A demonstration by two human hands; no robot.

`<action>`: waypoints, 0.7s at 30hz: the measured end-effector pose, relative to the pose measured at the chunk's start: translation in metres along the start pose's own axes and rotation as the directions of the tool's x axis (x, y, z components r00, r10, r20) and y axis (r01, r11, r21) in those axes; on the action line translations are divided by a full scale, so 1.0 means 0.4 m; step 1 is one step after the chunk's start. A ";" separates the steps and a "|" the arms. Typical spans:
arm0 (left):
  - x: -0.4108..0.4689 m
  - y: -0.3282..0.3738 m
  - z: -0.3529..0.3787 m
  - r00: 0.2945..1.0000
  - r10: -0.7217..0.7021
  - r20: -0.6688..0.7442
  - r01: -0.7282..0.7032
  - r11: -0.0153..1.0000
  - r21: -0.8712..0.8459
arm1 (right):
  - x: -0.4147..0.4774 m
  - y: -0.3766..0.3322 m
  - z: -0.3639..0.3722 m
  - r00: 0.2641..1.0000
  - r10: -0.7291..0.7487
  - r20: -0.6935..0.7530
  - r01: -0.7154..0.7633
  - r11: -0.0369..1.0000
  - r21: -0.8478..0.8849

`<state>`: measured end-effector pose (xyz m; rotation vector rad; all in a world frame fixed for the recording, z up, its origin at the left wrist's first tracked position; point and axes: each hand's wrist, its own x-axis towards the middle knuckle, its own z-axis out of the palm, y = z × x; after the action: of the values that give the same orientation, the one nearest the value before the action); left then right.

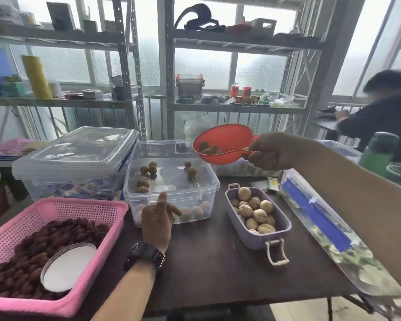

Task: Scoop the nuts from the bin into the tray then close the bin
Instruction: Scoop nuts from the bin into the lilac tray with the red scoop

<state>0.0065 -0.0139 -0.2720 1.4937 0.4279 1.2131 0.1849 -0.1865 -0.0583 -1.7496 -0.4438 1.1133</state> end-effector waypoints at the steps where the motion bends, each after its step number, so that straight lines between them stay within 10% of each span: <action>1: -0.003 0.005 0.002 1.000 0.006 -0.001 -0.006 1.000 -0.003 | -0.017 0.017 -0.017 1.000 0.011 -0.008 -0.011 1.000 0.004; 13: -0.017 0.016 0.015 1.000 0.010 -0.013 -0.009 1.000 0.011 | -0.143 0.256 -0.111 0.870 -0.227 -0.438 -0.030 0.862 -0.507; 21: -0.014 0.010 0.012 0.999 0.020 -0.029 -0.019 0.999 0.028 | -0.145 0.317 -0.091 0.720 -0.637 -0.276 -0.060 0.339 -0.939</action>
<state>0.0070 -0.0222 -0.2705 1.5080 0.4522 1.2509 0.1621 -0.3049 -0.1373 -2.6784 -1.0689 -0.2310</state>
